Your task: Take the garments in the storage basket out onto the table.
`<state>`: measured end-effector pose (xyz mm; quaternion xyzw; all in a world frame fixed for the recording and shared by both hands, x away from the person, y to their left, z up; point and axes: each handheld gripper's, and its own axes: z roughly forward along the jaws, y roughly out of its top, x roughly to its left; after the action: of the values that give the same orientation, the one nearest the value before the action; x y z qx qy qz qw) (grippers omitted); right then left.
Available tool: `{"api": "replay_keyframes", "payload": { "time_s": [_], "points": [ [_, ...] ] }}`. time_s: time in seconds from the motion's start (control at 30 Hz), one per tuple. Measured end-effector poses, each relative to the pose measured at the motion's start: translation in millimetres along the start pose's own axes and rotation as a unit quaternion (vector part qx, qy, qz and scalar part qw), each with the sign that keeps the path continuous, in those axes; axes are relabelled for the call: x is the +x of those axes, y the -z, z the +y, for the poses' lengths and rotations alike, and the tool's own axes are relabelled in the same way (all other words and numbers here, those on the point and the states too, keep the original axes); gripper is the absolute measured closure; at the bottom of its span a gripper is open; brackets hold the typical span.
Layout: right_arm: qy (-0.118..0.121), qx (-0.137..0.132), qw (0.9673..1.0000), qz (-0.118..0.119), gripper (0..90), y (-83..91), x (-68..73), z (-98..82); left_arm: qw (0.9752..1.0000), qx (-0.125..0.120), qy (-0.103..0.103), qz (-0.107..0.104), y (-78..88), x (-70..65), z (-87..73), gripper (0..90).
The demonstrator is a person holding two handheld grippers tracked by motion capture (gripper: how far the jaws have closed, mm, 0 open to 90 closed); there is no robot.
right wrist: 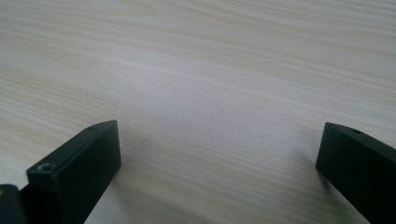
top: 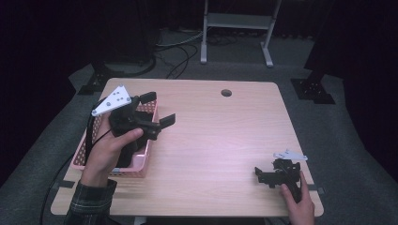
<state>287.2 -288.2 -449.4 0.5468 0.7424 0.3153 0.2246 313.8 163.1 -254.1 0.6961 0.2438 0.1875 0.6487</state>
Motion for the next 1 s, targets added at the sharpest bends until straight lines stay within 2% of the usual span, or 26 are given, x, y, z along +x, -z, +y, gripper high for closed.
{"api": "replay_keyframes", "payload": {
  "time_s": [0.37, 1.0],
  "points": [
    [0.000, 0.000, 1.0000, 0.000, 0.0, -0.1, 0.0, 0.0, 0.9999, -0.008, 0.004, 0.014, 10.6, 11.3, 2.3, 0.7],
    [0.000, 0.000, 1.0000, 0.000, 0.0, -0.1, 0.0, 0.0, 0.9991, -0.014, -0.003, 0.040, 31.6, 28.2, 8.3, 0.7]
  ]
}}
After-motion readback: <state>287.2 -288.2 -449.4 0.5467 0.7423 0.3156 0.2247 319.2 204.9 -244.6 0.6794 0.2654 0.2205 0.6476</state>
